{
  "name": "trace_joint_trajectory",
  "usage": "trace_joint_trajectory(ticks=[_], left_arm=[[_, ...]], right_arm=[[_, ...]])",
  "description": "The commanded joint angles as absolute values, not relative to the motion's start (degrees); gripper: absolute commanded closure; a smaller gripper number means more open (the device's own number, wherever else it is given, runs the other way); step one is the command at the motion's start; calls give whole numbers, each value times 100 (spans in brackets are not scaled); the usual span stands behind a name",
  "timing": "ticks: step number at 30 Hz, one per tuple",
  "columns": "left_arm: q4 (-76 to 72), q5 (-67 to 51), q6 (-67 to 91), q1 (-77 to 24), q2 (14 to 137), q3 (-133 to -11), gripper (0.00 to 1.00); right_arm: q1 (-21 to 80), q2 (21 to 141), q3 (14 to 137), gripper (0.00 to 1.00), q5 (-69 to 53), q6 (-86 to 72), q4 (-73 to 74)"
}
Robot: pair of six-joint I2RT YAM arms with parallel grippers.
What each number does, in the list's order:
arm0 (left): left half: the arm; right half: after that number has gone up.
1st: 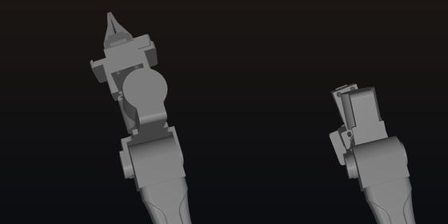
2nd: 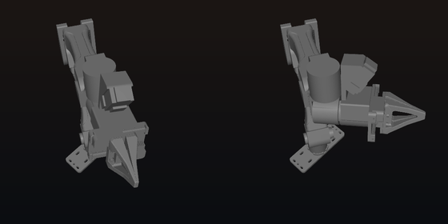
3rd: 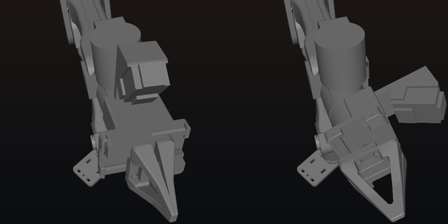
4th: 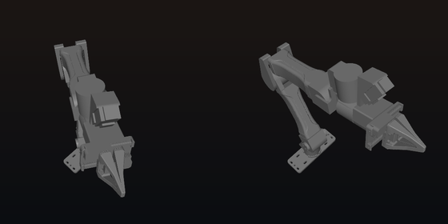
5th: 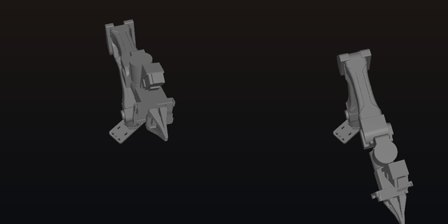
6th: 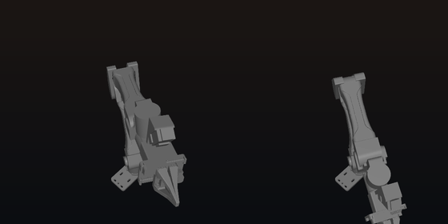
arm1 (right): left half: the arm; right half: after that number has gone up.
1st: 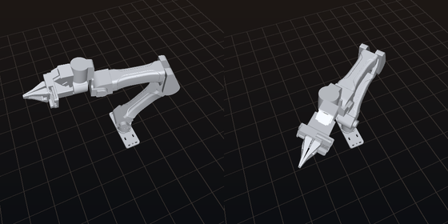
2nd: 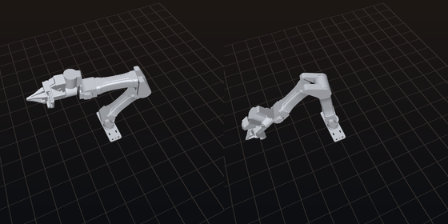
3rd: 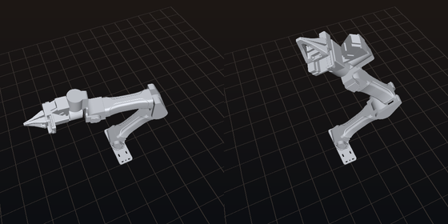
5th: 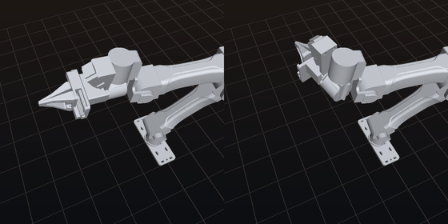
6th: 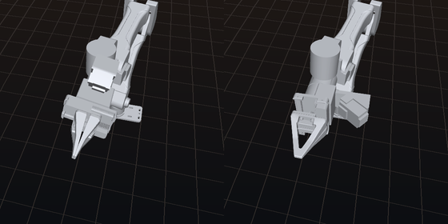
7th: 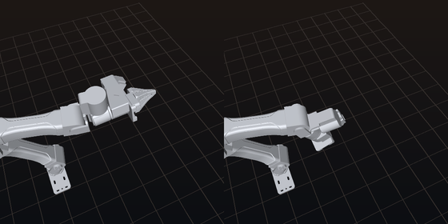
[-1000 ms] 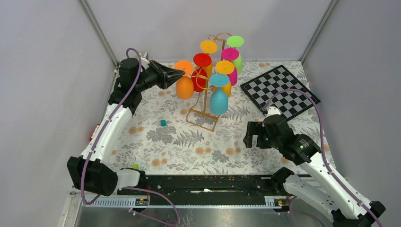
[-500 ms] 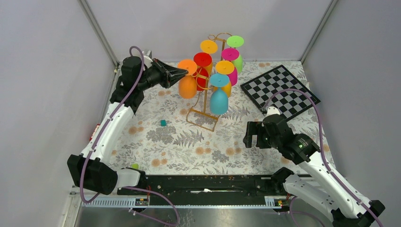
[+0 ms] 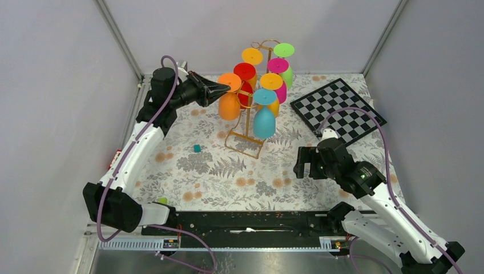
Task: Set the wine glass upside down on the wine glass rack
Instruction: Turn the wine glass upside down at the wine rack.
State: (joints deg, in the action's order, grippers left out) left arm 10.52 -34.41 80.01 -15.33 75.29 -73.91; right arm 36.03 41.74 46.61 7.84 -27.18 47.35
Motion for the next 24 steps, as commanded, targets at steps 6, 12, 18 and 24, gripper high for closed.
trace_joint_trajectory(ticks=[6, 12, 18, 24], left_arm=[[606, -3373, 8068, -1610, 7550, -7704, 100], [584, -3375, 8060, -1674, 7538, -7633, 100], [558, -3402, 8042, -1718, 7523, -7568, 100], [562, -3435, 7999, -1723, 7515, -7531, 94]], right_arm=[[3568, 4157, 4602, 0, 783, -2636, 4702], [3568, 4161, 4591, 1, 782, -2654, 4702], [3568, 4137, 4562, 0, 807, -2654, 4703], [3566, 4123, 4545, 0, 809, -2663, 4703]])
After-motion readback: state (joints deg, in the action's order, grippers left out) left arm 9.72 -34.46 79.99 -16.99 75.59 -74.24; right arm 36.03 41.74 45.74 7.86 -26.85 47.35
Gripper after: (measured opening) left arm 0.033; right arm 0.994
